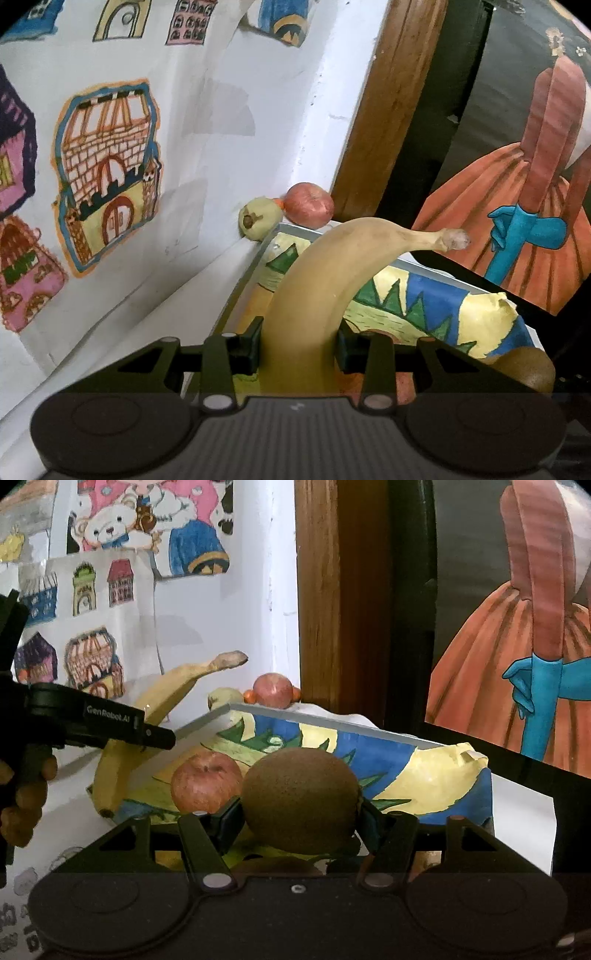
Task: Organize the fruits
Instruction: 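Lift the banana with the left tool while the right tool carries the kiwi toward the tray, then lower the banana and kiwi into the silver tray and open both tools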
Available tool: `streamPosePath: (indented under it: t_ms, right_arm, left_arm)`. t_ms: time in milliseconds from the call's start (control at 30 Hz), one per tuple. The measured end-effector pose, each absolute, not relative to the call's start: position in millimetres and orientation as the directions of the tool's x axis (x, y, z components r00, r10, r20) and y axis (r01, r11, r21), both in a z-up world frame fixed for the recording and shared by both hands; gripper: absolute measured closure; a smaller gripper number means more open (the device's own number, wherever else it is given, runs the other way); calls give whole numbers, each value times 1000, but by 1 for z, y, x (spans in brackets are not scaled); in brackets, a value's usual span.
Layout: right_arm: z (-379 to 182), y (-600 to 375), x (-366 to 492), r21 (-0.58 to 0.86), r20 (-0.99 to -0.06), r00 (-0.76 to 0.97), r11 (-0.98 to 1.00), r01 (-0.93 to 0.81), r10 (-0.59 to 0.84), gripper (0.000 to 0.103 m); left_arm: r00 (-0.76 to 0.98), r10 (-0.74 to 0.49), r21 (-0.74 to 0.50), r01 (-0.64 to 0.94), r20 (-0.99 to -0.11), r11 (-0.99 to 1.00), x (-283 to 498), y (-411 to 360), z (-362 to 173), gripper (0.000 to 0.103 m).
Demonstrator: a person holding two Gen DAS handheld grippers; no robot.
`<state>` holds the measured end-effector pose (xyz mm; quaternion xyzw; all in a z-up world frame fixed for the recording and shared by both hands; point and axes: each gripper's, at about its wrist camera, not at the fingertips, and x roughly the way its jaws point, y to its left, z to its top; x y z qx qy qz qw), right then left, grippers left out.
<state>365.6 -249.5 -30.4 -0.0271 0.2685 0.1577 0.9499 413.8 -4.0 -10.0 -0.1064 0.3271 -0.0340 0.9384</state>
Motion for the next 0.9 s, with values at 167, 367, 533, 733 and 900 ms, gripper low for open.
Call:
streamPosePath:
  t_ms: [167,367,533,733,900]
  right_arm:
    - [-37,-245,374,5,-539,794,944,-330,280,38]
    - [-43,-243,382,22,-552,782,943,-333,289,38]
    - [-46,-241,384,20,-555,778,940,-339,293,38]
    - [-48,-238,384,4,-553,781,938,-346,290,38]
    - [-50,-236,383,-15,-549,788,939,-343,279,37]
  left_arm:
    - [774,-119,-212,-20,-622,977,421,-2,-18,62]
    - [761,-117,-211,-26,-638,977,427,-3,-26,62]
    - [751,-116,-208,-30,-650,978,432,-4,-33,62]
    - [737,-115,-209,-36,-666,977,436,-4,-42,61]
    - [734,-117,-212,-38,-669,977,438,-4,-44,62]
